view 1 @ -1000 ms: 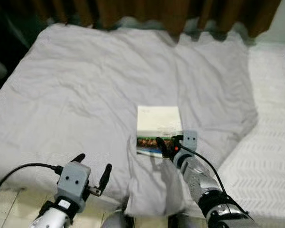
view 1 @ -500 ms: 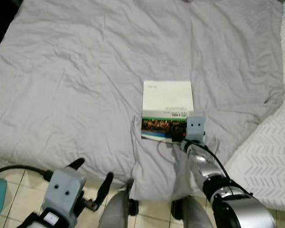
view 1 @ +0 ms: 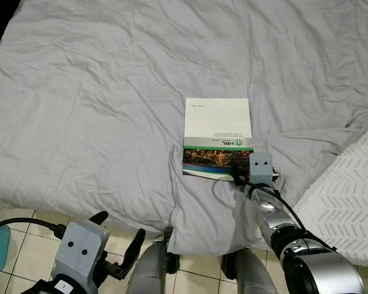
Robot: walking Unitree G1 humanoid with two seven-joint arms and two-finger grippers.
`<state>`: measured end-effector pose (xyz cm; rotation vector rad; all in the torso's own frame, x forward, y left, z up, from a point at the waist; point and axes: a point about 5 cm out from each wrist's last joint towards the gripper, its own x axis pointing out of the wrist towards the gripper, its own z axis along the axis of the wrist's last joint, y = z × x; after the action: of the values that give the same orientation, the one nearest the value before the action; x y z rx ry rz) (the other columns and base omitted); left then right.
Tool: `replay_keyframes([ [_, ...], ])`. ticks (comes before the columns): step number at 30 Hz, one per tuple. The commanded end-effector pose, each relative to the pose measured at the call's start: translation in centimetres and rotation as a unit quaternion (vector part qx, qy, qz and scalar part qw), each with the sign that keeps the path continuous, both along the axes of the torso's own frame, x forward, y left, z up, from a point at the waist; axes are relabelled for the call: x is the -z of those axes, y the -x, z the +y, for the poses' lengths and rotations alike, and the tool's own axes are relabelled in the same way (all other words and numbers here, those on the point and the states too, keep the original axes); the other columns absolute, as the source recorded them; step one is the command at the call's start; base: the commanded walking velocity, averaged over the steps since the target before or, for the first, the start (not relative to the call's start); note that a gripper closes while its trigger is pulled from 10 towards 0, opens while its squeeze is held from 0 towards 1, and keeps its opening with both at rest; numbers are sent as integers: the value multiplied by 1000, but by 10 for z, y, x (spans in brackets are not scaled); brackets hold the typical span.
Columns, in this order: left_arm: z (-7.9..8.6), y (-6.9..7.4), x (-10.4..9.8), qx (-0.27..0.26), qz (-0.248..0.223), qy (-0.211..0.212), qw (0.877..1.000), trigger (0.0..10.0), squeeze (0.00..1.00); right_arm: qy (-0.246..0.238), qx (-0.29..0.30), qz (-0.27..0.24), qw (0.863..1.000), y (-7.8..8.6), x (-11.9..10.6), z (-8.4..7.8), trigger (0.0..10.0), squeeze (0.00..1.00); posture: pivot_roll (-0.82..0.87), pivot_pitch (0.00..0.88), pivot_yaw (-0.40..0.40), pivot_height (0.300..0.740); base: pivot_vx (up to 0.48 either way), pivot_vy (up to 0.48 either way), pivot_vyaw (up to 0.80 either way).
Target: Clean up the room
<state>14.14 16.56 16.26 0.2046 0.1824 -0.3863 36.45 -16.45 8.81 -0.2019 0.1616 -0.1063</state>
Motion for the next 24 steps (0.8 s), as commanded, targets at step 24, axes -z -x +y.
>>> replay_keyframes([
  [24,0,6,2,-7,22,4,1000,10000,0,-318,-32,34,947,4,15,29,10000,0,248,653,87,740,0,0,0],
])
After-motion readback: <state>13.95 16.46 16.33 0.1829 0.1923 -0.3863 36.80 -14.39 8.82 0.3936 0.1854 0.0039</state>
